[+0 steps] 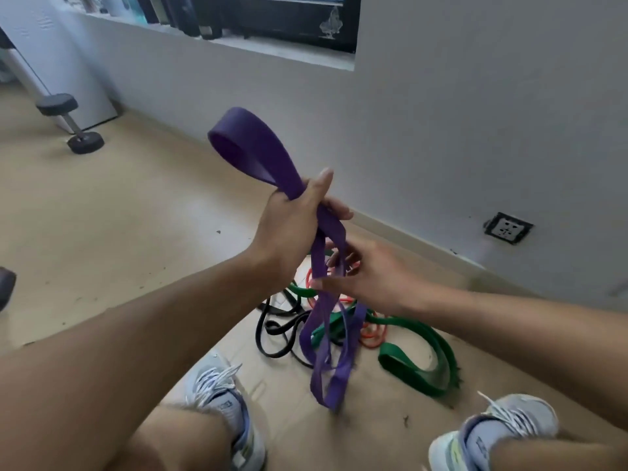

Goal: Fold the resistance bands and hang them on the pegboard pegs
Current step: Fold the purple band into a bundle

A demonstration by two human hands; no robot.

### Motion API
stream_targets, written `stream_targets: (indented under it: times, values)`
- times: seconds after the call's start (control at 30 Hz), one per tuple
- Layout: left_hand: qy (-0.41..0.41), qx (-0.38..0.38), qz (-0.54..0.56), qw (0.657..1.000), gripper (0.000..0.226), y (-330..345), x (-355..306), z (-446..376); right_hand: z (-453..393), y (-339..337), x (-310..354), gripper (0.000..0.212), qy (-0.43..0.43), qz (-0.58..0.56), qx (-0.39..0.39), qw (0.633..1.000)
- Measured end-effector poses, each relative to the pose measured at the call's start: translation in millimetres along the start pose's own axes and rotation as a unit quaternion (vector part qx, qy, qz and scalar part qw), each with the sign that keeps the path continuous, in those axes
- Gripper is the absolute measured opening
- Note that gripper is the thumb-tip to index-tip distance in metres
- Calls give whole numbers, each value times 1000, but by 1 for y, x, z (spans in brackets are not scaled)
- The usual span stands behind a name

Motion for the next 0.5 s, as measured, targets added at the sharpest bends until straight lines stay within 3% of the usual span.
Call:
stream_targets:
  times: [0.2,0.37,0.5]
  values:
    - [-14,-48,87,995,47,-1,1,-8,-10,28,3,43,0,71,27,997]
    - [-57,-68,226,970,36,2,-5,-8,-10,43,-5,42,5,33,30,999]
    - [-60,-95,292,950,39,-20,-16,-15,-3,45,-27,33,64,2,40,997]
Point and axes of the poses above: each hand's wrist, its own z-axis away from the middle knuckle, its own y-axis out of the palm, x = y × z, the point moved 7 cm from there along -z, towards the middle knuckle, and after that the axes turned 7 degrees about -z, right-handed, at the moved point
